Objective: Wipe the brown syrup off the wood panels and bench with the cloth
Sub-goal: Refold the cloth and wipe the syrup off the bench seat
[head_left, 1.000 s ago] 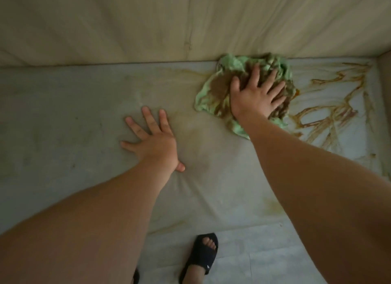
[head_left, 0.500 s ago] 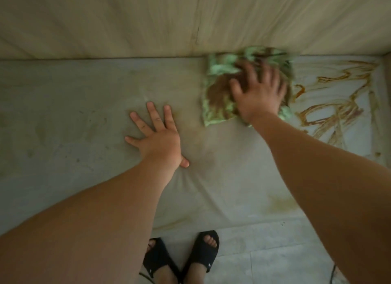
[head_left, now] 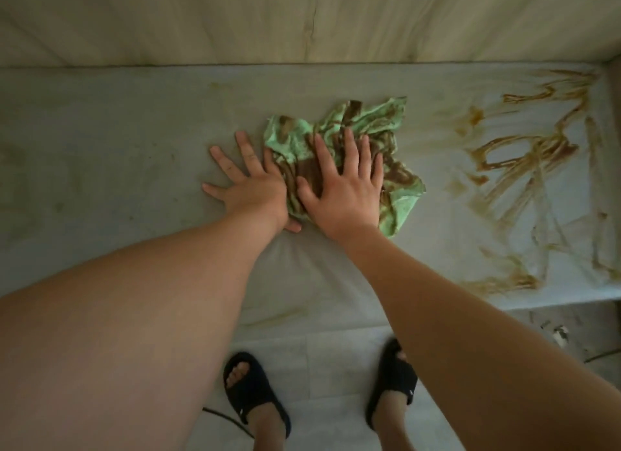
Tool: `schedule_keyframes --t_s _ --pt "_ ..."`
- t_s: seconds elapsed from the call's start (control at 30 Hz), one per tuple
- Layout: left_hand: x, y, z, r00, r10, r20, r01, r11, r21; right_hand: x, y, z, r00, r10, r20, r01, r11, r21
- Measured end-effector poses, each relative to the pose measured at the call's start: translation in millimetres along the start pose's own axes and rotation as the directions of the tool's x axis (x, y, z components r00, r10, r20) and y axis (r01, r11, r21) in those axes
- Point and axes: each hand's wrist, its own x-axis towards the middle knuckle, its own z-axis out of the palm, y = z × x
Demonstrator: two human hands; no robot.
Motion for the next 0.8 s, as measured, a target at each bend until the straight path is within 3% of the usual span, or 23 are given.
schedule_keyframes --t_s 0.1,0.17,0.27,0.33,0.4,0.47,0.53,0.6,0.63,0.7,0.8 --pt "-6 -2 5 0.998 -0.014 -0.06 0.012 1.0 -0.024 -15 31 -3 0.985 -0.173 -0.026 0.174 0.985 0.01" --pt "-19 3 14 0.991 0.021 -0.136 -0.024 1.0 -0.018 -36 80 -11 0.983 -0.176 -0.044 0.175 0.984 -0.026" --pt "-42 13 32 0.949 0.124 -0.29 -0.102 0.991 0.092 -64 164 -23 0.984 0.166 -0.059 -0.168 0.985 -0.034" --pt "-54 24 42 0.931 0.2 -0.304 -0.172 0.978 0.119 -78 199 -32 0.897 0.439 -0.044 -0.437 0.898 0.043" --pt "-62 49 46 0.92 0.276 -0.28 -0.251 0.96 0.122 -91 209 -33 0.82 0.571 -0.022 -0.567 0.818 0.091" --pt "-65 78 44 0.902 0.311 -0.299 -0.294 0.95 0.102 -109 194 -26 0.873 0.487 -0.029 -0.482 0.87 0.105" --pt "-68 110 44 0.893 0.324 -0.312 -0.321 0.945 0.062 -137 179 -17 0.976 0.212 -0.041 -0.209 0.976 0.06" --pt "-73 144 45 0.895 0.329 -0.3 -0.333 0.942 0.041 -160 196 -12 0.996 -0.083 -0.014 0.083 0.996 -0.013" --pt "-75 161 46 0.895 0.338 -0.291 -0.34 0.939 0.044 -164 218 -15 0.989 -0.148 -0.008 0.147 0.989 -0.028" --pt "-78 184 47 0.892 0.359 -0.274 -0.357 0.932 0.057 -162 264 -26 0.997 -0.079 -0.023 0.077 0.995 -0.066" --pt "-76 209 50 0.89 0.371 -0.265 -0.364 0.928 0.079 -150 326 -45 0.949 0.314 0.013 -0.313 0.949 -0.048"
